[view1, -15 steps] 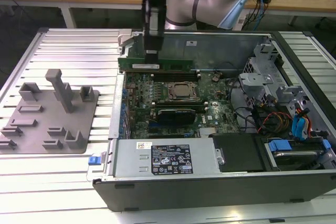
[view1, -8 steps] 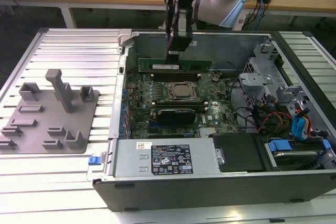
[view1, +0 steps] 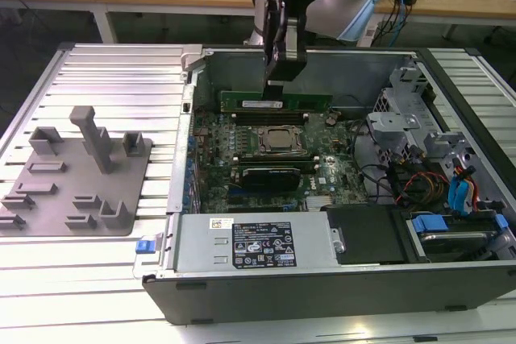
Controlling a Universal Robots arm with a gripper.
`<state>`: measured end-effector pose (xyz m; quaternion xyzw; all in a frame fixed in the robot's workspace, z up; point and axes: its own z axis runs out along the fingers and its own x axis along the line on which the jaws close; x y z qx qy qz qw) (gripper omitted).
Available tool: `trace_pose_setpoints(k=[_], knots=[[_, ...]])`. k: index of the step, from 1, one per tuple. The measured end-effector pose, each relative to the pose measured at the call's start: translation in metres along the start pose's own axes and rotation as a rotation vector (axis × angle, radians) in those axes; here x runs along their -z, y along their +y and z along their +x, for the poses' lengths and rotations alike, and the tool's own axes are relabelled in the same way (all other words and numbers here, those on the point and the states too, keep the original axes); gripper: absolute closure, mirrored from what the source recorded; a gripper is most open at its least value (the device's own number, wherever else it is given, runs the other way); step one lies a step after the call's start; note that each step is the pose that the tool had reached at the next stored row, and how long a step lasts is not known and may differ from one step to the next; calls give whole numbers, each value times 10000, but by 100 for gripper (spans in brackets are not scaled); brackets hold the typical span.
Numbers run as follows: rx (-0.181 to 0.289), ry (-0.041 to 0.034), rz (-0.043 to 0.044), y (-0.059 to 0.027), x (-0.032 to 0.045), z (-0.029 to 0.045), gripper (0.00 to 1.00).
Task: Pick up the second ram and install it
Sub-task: 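Pick up the second ram and move it above second insertion slot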
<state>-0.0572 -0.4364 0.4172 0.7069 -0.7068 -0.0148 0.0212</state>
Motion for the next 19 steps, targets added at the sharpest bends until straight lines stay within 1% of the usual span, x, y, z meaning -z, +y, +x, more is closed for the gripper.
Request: trace_pose_setpoints(k=[1,2,4,5,6,12,13,16,19], knots=[[80,-28,2,-4,-14,-9,91],[132,-33,1,-12,-28,-20,91],[169,-36,1,-32,-46,-32,91],[184,-36,2,-75,-72,-41,91],[191,-44,3,-86,-94,-49,91],[210,-44,3,-124,-211,-80,91],[208,-43,2,-139,-252,-107,91],[210,-49,3,-159,-305,-181,91],[211,-50,3,-170,-360,-214,91]])
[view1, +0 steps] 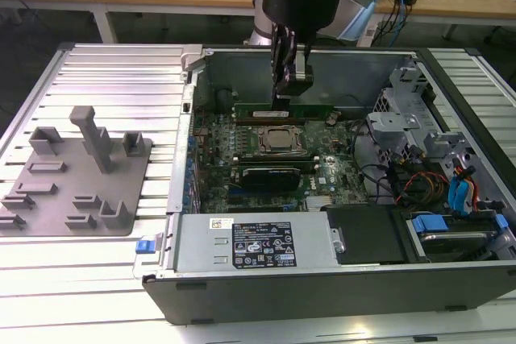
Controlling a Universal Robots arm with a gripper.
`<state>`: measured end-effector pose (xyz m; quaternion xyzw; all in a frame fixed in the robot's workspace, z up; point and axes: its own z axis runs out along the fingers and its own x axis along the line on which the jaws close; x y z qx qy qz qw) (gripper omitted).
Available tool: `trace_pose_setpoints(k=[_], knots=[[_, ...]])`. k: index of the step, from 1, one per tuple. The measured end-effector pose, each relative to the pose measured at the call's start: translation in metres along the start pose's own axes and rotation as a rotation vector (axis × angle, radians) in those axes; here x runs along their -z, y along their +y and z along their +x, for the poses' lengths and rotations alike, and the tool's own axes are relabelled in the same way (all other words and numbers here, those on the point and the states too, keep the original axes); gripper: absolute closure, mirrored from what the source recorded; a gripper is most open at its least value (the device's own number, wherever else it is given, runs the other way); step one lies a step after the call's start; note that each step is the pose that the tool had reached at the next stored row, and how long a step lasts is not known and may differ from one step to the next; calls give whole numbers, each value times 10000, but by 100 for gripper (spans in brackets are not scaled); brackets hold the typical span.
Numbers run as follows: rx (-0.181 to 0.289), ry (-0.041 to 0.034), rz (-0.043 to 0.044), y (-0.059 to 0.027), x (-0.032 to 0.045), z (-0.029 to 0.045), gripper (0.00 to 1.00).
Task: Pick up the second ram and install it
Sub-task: 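Pick up the second ram and move it above second insertion slot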
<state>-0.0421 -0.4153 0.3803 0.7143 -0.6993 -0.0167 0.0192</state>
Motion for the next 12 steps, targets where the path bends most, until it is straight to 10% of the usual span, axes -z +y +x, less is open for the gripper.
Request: trace_pose_setpoints(k=[12], knots=[[4,-104,2,-44,-141,-90,91]])
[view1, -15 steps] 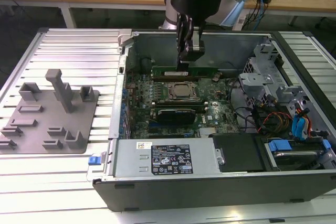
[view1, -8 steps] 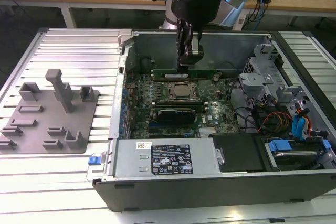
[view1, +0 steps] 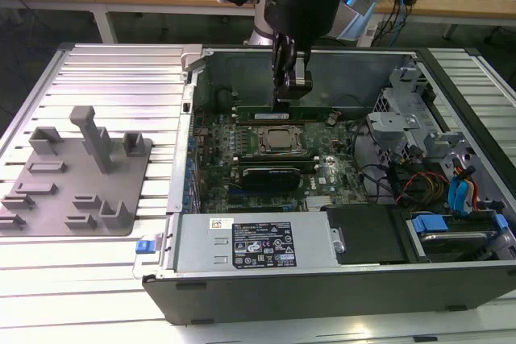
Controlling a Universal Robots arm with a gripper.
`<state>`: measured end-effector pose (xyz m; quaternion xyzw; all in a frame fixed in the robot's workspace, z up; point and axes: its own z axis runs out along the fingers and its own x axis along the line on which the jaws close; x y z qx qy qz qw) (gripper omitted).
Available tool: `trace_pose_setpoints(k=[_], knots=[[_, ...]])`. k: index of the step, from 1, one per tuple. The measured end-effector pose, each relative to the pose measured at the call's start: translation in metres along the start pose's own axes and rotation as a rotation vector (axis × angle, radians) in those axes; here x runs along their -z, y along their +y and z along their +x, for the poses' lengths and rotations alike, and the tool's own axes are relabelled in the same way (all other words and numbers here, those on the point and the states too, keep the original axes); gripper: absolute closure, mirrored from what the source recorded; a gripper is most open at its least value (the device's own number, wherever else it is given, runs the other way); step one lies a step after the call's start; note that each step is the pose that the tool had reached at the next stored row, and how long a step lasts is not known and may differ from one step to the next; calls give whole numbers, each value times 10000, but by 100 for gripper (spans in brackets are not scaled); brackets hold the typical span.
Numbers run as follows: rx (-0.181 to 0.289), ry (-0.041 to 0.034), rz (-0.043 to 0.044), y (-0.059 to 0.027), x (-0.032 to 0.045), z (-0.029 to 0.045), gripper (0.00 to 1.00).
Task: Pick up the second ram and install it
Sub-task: 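Pick up the second ram and move it above second insertion slot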
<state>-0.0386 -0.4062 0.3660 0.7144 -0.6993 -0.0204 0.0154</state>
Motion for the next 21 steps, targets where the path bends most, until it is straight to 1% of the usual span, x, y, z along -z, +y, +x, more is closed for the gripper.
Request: trace_pose_setpoints(k=[2,3,6,9,10,13,18,21], knots=[[2,-23,0,-2,-7,-9,91],[3,-49,1,-2,-13,-20,91],[9,-162,5,-4,-37,-67,91],[9,-172,5,-9,-82,-94,91],[13,-174,20,-11,-106,-98,91],[33,-170,107,-14,-161,-104,91],[30,-170,110,-24,-303,-127,91],[31,-170,110,-31,-365,-131,91]])
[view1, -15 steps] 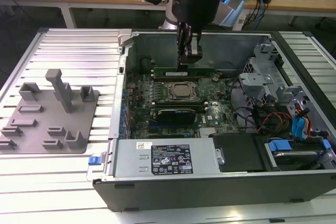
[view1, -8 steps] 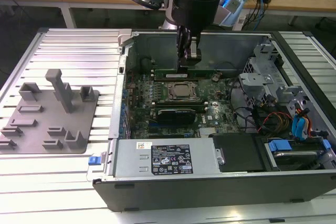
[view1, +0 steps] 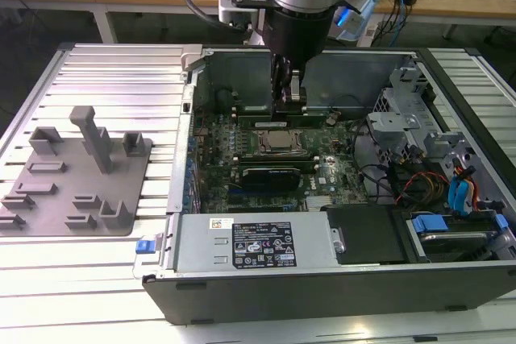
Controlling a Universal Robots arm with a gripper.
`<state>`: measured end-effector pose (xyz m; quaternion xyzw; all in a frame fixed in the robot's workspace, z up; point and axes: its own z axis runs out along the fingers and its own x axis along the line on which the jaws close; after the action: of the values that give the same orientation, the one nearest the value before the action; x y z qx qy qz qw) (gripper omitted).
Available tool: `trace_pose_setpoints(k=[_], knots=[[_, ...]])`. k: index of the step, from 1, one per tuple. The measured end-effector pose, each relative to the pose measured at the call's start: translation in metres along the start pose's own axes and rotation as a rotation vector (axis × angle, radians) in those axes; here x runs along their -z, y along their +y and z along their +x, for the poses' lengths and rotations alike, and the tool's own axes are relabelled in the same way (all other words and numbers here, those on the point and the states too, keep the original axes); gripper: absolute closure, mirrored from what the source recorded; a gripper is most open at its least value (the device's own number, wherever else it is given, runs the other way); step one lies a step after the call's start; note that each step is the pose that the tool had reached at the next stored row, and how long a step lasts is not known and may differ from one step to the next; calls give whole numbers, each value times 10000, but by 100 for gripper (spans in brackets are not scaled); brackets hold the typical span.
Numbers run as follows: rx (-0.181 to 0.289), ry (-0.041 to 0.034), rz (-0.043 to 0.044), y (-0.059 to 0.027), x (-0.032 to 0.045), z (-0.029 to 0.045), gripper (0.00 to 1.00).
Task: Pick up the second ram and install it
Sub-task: 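Pick up the second ram and move it above second insertion slot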
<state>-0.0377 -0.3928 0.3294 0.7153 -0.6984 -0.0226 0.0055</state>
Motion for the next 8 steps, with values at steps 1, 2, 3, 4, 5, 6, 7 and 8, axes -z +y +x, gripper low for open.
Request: trace_pose_setpoints(k=[1,2,3,4,5,6,7,8], knots=[[1,0,1,-3,-27,-1,91],[1,-1,1,-5,-56,-2,91],[1,-2,1,-7,-74,-3,91],[2,-1,0,-9,-88,-6,91],[1,-3,1,-9,-98,-12,91],[1,-13,1,-10,-115,-29,91],[2,-20,1,-11,-132,-52,91],[2,-22,1,-14,-150,-78,91]])
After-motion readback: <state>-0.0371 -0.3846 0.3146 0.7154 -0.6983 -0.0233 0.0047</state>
